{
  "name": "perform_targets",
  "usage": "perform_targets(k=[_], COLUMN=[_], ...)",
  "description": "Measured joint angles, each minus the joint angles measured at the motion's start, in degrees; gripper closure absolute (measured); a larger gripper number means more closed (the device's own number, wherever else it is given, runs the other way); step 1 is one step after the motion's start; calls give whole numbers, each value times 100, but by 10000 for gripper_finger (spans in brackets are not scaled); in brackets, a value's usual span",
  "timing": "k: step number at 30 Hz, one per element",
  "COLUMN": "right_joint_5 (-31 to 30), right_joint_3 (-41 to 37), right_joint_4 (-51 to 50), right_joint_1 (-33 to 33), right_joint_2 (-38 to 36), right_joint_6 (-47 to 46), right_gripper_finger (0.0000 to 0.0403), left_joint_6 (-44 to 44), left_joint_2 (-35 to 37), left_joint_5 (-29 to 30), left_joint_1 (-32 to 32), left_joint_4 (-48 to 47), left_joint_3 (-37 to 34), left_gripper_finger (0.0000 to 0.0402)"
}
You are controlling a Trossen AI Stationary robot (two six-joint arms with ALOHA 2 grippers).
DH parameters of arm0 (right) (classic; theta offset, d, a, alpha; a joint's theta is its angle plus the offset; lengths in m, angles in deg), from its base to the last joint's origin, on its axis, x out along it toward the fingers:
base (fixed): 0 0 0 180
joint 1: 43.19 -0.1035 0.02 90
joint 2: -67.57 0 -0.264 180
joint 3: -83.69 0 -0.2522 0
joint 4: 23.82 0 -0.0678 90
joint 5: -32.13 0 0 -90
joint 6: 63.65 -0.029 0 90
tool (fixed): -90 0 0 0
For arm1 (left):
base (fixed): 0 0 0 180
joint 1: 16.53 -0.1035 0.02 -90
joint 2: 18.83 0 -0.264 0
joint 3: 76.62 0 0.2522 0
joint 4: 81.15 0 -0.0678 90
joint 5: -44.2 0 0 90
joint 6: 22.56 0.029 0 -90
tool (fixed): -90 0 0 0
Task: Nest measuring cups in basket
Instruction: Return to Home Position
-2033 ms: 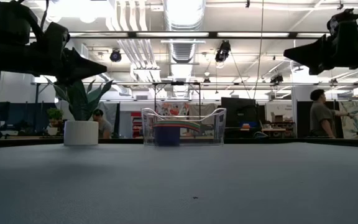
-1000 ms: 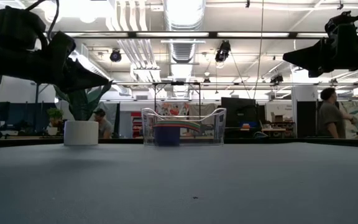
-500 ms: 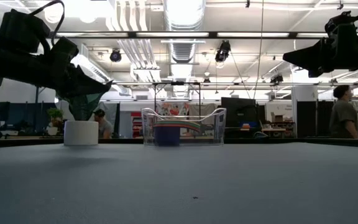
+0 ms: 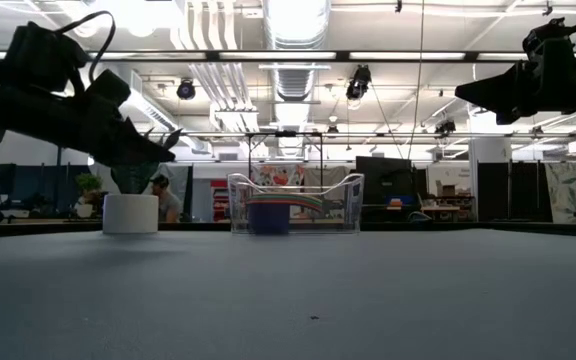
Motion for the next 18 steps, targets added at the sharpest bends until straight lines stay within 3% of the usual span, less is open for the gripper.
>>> perform_targets(k=[18], right_joint_5=[0], right_joint_3=[0], right_joint_4=[0], right_joint_1=[1], right_joint_2=[0], right_joint_6=[7], right_gripper_finger=[374], left_joint_6=[0], left_joint_2=[-229], left_joint_5=[0], left_joint_1=[1], left_joint_4=[2], left_joint_3=[0], left_gripper_finger=[402])
